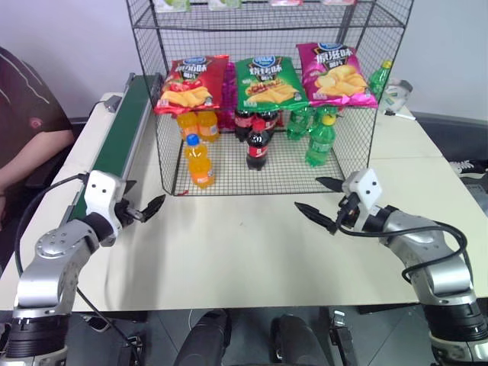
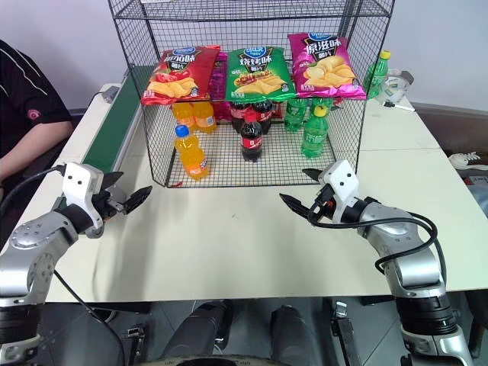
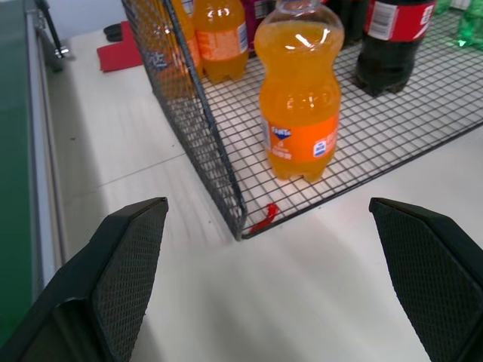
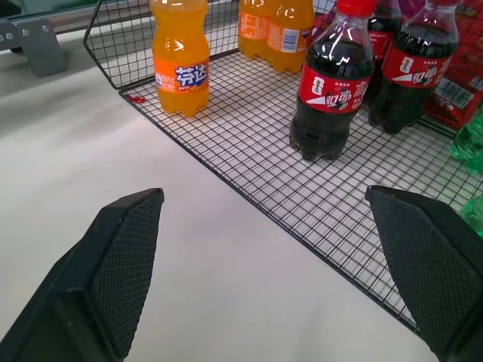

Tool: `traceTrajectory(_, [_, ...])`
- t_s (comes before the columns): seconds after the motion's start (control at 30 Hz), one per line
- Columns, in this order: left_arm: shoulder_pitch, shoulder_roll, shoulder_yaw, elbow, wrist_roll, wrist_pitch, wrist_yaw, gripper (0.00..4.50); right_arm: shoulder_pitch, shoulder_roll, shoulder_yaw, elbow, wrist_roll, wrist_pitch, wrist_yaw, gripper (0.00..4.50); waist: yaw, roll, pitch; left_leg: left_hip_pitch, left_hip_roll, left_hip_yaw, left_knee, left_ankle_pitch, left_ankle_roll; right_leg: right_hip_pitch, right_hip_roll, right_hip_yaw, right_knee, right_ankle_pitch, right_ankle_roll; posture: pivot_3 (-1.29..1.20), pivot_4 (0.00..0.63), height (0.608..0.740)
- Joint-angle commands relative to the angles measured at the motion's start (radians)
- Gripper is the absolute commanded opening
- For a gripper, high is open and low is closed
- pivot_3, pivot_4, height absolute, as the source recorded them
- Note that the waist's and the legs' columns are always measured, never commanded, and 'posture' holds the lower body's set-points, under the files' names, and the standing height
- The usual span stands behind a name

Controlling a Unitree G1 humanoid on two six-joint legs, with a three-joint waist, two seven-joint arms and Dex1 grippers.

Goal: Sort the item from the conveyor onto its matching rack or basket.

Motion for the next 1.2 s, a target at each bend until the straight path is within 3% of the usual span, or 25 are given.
traceTrajectory(0.03, [0.002, 0.008, 0.034, -0.032, 0.002, -0.010, 0.008, 4.45, -0.020, 0.002, 0.003, -0.004, -0.009, -0.028, 0.004, 4.50, 0.000, 0.000, 0.000, 0.000, 0.000, 0.000, 0.000, 0.000, 0.000, 0.000, 0.000, 0.000, 0.000, 0.000, 0.000, 0.00, 0.150, 0.740])
traceTrajectory(0.5, [0.007, -0.009, 0.041, -0.033, -0.001, -0.007, 0.051, 4.45, -0.048, 0.021, 0.017, 0.042, -0.038, -0.066, -0.016, 4.50, 0.000, 0.000, 0.000, 0.000, 0.000, 0.000, 0.000, 0.000, 0.000, 0.000, 0.000, 0.000, 0.000, 0.000, 0.000, 0.00, 0.150, 0.740])
traceTrajectory(0.93, [0.043, -0.047, 0.114, 0.007, -0.003, 0.016, 0.126, 4.45, -0.056, 0.096, 0.032, 0.071, -0.122, -0.117, -0.129, 4.50, -0.001, 0.000, 0.000, 0.000, 0.000, 0.000, -0.001, 0.000, 0.000, 0.000, 0.000, 0.000, 0.000, 0.000, 0.000, 0.00, 0.150, 0.740])
traceTrajectory(1.2, [0.039, -0.104, 0.150, 0.033, 0.039, -0.065, 0.214, 4.45, -0.065, 0.163, 0.052, 0.041, -0.123, -0.114, -0.175, 4.50, 0.000, 0.000, 0.000, 0.000, 0.000, 0.000, -0.001, 0.000, 0.000, -0.002, 0.000, 0.000, 0.000, 0.000, 0.000, 0.00, 0.150, 0.740])
